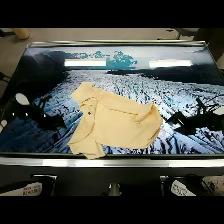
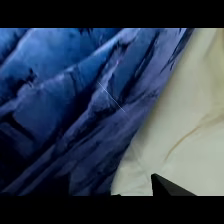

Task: Fold the shirts.

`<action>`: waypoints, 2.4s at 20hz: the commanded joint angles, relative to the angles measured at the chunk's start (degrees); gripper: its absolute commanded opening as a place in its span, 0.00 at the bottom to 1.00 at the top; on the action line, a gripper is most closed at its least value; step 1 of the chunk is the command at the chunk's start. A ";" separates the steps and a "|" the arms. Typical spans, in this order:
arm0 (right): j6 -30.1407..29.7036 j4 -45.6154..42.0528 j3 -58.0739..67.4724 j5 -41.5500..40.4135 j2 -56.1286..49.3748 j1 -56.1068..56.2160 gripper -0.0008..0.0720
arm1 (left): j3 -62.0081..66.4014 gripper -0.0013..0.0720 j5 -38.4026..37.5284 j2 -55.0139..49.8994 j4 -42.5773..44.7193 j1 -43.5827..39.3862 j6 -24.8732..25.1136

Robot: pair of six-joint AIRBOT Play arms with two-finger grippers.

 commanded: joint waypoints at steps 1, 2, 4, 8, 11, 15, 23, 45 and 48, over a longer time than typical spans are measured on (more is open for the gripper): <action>-1.42 -0.70 -5.20 2.40 -0.04 -0.90 0.85 | -12.59 0.84 4.63 3.34 -5.53 -1.53 3.76; -1.73 -0.28 -6.49 2.25 -0.04 -0.90 0.85 | -13.18 0.84 5.33 3.34 -6.58 -2.64 4.00; -2.05 -0.46 -8.92 0.70 -0.04 0.50 0.85 | -13.22 0.84 7.54 3.32 -6.71 -5.44 4.11; -2.16 -0.70 -10.91 -8.48 -0.20 11.91 0.87 | -13.20 0.52 10.45 3.32 -6.67 -8.46 1.16; 0.37 2.54 -10.91 -14.53 -1.86 18.08 0.86 | -12.39 0.08 11.34 3.52 -6.67 -8.22 -0.13; 0.72 6.86 -10.38 -20.02 -3.89 21.84 0.06 | -7.80 0.06 10.99 6.36 -6.60 -8.22 0.92; -5.86 -1.29 37.44 -4.22 17.07 20.41 0.04 | 39.41 0.05 25.70 27.39 -3.67 -8.20 0.20; 15.34 -15.21 30.12 -12.68 -8.92 27.41 0.04 | 26.91 0.06 21.44 7.50 21.90 -8.22 -9.53; 20.57 -6.80 30.10 -16.44 -16.76 27.43 0.04 | 26.23 0.07 20.28 -3.28 20.15 -8.26 -18.71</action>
